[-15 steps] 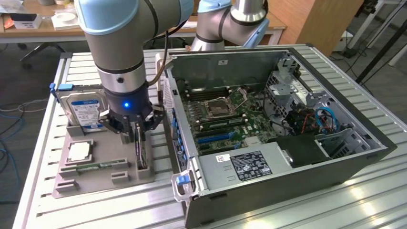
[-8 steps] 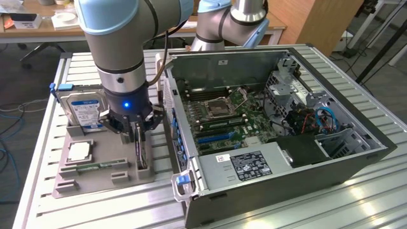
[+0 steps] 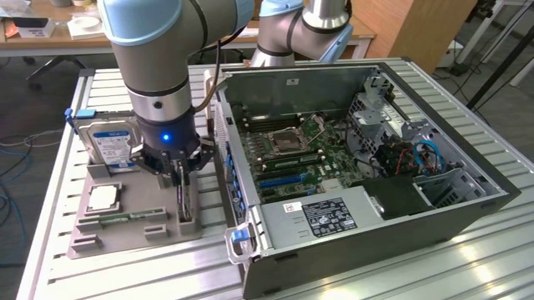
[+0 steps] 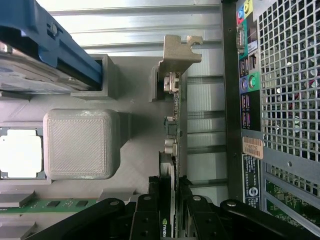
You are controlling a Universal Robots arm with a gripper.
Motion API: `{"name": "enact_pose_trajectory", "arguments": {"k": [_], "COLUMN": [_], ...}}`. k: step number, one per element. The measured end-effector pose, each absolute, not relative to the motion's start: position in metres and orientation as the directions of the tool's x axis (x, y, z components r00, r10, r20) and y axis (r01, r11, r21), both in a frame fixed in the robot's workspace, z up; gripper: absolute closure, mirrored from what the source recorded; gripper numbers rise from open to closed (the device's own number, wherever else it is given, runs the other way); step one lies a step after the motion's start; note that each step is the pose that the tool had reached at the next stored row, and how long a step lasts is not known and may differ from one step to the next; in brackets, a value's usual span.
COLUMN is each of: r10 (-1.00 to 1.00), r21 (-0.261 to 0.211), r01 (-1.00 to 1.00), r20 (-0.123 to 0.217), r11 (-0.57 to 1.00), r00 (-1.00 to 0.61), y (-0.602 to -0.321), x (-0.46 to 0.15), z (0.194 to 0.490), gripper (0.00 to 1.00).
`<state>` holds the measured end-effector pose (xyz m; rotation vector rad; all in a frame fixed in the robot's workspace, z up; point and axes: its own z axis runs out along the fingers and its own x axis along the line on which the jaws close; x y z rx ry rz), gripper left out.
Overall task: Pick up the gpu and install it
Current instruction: 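Pick up the gpu and move the gpu toward the slot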
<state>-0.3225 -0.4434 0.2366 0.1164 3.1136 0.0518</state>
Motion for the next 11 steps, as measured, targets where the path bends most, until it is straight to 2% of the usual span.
{"name": "enact_pose_trajectory", "arguments": {"k": [11], "r10": [0.075], "r21": [0.034], "r01": [0.074], "r20": [-0.024], "r11": [0.997], "r00": [-0.997], "y": [-0.4434], "x": [-0.3225], "z": [0.2366], "gripper": [0.74]}}
